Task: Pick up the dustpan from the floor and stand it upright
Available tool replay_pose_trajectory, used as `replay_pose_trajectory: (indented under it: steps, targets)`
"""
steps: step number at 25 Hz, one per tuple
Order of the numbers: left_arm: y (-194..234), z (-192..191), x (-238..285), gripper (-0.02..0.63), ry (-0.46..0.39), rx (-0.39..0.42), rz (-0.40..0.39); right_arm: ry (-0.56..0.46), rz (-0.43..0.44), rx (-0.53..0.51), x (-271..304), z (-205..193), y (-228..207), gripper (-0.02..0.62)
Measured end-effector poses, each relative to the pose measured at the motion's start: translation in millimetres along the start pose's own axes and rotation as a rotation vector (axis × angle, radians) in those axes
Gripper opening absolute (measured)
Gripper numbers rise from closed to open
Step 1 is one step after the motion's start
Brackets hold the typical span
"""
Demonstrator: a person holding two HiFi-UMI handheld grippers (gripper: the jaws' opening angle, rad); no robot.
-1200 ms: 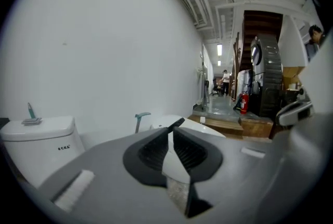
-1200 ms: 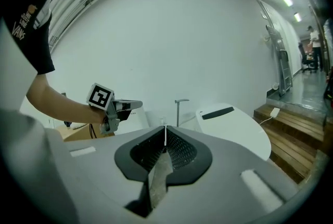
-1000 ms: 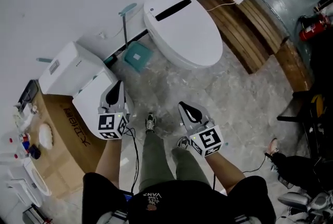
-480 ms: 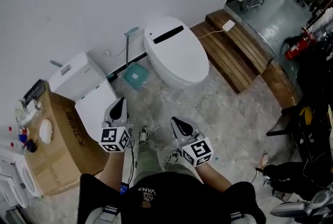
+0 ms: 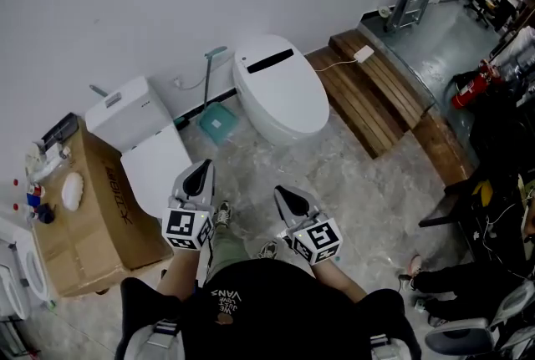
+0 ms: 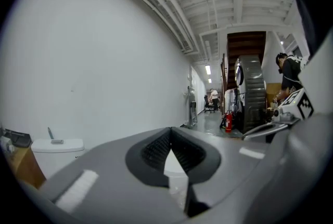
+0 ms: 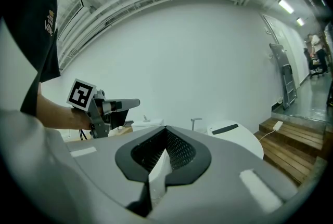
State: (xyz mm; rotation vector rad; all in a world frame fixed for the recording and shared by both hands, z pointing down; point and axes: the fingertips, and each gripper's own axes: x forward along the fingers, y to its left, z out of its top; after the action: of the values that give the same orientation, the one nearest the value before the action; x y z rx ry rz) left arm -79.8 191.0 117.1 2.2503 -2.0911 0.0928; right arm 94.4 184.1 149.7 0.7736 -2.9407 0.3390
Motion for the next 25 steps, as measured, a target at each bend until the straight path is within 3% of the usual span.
replay_pose_trajectory:
  steps: [10,25]
  targets:
    - [-36.0,1.0,-21.7,0.052,0.018,-0.012,-0.016,0.056,0.031,-0.04,-24.2,2.6,5.0,0.002]
    - [-38.7,0.3,-44.0,0.051,0.016,-0.017,0.028,0.077,0.033,-0.036,-25.9,5.6,10.6,0.002]
